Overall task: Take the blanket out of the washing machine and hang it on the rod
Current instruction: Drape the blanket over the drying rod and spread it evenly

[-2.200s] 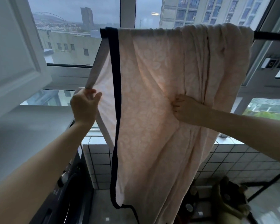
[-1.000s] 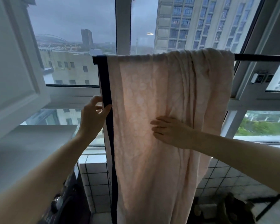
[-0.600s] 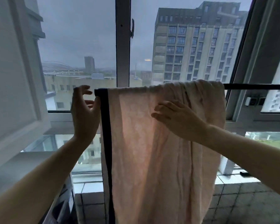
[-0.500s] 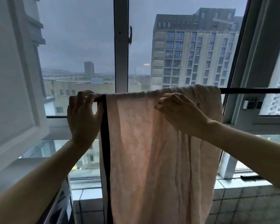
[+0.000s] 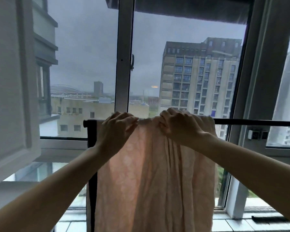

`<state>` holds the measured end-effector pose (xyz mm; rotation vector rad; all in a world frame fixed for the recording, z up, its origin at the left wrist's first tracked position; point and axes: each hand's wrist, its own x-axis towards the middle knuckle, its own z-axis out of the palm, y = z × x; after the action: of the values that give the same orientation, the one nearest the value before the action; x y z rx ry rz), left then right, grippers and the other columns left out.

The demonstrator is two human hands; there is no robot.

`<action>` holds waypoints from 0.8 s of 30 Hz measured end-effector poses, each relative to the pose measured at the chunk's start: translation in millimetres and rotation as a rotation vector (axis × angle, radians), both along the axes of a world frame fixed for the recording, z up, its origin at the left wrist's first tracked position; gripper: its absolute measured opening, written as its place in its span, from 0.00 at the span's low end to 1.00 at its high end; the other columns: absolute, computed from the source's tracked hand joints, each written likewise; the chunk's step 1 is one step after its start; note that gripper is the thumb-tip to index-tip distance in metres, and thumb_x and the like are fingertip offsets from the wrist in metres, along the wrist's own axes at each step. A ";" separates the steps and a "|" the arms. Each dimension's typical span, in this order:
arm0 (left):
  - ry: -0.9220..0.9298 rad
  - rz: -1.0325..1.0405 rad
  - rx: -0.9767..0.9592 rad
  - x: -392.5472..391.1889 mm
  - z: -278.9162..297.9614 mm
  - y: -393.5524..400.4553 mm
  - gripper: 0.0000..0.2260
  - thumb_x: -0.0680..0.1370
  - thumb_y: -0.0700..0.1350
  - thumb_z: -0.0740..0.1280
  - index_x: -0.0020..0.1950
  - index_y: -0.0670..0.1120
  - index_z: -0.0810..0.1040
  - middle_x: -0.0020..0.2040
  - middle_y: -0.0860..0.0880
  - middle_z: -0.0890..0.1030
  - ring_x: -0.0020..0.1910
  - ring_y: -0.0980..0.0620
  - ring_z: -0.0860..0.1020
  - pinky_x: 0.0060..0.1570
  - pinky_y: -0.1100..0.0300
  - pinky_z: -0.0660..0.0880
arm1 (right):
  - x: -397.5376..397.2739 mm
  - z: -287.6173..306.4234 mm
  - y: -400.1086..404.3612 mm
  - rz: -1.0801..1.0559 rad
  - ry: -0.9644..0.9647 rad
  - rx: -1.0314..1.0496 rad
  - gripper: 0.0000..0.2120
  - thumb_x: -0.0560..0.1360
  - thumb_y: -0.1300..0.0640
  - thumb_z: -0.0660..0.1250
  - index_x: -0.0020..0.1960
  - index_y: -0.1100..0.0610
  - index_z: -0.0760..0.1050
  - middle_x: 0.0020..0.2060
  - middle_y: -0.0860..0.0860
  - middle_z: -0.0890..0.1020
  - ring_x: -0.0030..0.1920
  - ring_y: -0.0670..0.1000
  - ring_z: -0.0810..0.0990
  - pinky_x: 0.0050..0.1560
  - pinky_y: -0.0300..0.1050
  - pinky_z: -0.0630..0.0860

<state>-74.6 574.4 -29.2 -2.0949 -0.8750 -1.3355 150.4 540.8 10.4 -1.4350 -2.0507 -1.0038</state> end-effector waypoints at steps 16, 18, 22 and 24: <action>-0.172 0.024 -0.156 11.9 11.6 9.2 0.01 0.76 0.40 0.69 0.45 0.45 0.79 0.41 0.56 0.74 0.41 0.57 0.74 0.41 0.72 0.66 | 85.2 24.8 8.4 0.054 0.339 -0.005 0.06 0.77 0.60 0.59 0.44 0.51 0.70 0.42 0.49 0.78 0.44 0.52 0.77 0.44 0.49 0.74; -0.160 0.045 -0.163 14.5 11.1 8.8 0.01 0.76 0.39 0.69 0.45 0.45 0.79 0.42 0.55 0.75 0.42 0.55 0.75 0.42 0.70 0.68 | 94.5 22.4 5.7 0.008 0.320 -0.027 0.06 0.77 0.61 0.59 0.46 0.52 0.72 0.43 0.49 0.78 0.43 0.53 0.77 0.43 0.48 0.74; -0.185 0.061 -0.183 31.6 13.7 4.7 0.02 0.76 0.42 0.68 0.45 0.49 0.78 0.42 0.56 0.75 0.44 0.53 0.74 0.45 0.56 0.72 | 98.0 20.4 1.2 0.044 0.216 -0.072 0.06 0.77 0.58 0.58 0.52 0.53 0.73 0.46 0.51 0.78 0.45 0.54 0.78 0.44 0.49 0.75; -0.126 0.064 -0.173 41.8 17.5 0.6 0.03 0.77 0.47 0.68 0.48 0.49 0.81 0.45 0.54 0.79 0.46 0.53 0.74 0.45 0.56 0.71 | 95.1 21.6 0.8 0.093 0.230 -0.112 0.07 0.78 0.56 0.58 0.53 0.54 0.73 0.47 0.52 0.78 0.45 0.55 0.78 0.45 0.51 0.77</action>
<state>-32.8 575.1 -11.8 -2.1086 -1.1371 -1.4155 245.4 541.6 32.0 -1.4232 -2.0095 -0.6621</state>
